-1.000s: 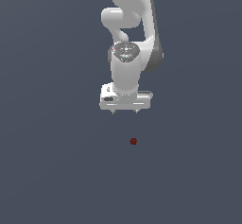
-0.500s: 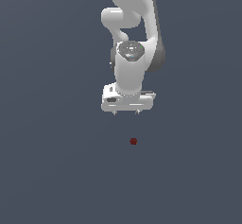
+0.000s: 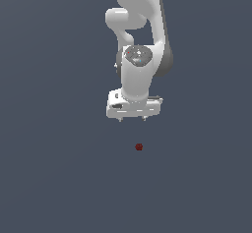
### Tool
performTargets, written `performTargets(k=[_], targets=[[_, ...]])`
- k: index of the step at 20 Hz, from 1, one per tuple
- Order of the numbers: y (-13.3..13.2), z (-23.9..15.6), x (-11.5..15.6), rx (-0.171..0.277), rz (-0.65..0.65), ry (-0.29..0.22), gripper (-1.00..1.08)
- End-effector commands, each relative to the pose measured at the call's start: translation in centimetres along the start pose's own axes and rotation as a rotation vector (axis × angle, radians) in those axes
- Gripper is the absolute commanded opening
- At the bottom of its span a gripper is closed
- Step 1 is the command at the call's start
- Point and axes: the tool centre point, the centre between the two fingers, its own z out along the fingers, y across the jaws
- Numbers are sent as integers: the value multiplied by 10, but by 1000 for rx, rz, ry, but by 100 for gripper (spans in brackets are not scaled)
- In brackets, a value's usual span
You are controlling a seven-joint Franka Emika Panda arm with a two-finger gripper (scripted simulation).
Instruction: Pick up the object and move it to a goal position.
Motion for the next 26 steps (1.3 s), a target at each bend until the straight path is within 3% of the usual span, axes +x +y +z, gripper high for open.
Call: performTargets(k=[1,17,26], targets=[[-2,5,4,-1,-29,-1,100],[-24,69,56,7,-396,1,100],[-30,89,68,14,-501,4,100]])
